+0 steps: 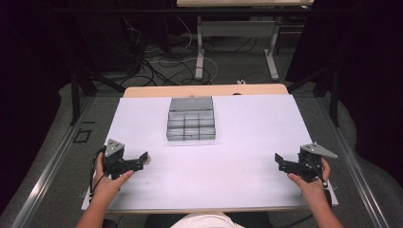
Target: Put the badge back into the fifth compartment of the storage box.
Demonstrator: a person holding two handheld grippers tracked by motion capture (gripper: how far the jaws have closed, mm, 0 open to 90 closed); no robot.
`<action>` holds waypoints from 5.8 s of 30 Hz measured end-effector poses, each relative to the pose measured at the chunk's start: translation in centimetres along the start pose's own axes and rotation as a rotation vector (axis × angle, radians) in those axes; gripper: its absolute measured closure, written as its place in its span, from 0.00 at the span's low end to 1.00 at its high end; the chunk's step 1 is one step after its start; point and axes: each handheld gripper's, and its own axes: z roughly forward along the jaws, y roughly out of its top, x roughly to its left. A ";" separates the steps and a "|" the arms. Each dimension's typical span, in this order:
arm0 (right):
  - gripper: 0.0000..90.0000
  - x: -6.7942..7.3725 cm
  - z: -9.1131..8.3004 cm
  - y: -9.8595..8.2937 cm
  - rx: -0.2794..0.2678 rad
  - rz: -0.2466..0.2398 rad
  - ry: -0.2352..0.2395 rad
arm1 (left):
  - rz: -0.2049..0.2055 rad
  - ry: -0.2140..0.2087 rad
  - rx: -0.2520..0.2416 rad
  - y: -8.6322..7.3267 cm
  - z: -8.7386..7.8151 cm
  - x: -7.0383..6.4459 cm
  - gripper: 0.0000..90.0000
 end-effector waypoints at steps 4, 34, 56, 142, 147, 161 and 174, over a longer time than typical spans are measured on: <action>0.00 0.2 0.2 0.0 0.009 -0.005 0.008 | -0.002 0.009 -0.013 0.1 -0.1 0.0 0.01; 0.00 1.2 1.9 0.8 -0.004 -0.055 0.008 | 0.055 0.069 0.040 0.9 -0.7 -0.8 0.19; 0.00 1.9 2.2 0.7 0.010 -0.059 0.026 | 0.119 0.058 0.123 2.4 -0.9 0.9 0.21; 0.01 2.0 3.2 0.1 0.053 -0.087 0.039 | -0.048 0.103 0.351 0.2 5.6 -1.7 0.47; 0.01 1.9 3.2 0.1 0.055 -0.083 0.039 | -0.054 0.105 0.333 0.1 5.5 -1.5 0.53; 0.01 1.7 3.5 0.0 0.062 -0.084 0.042 | -0.071 0.118 0.334 0.1 5.3 -1.3 0.64; 0.01 1.6 3.5 0.0 0.065 -0.074 0.043 | -0.103 0.108 0.327 0.1 5.2 -1.1 0.64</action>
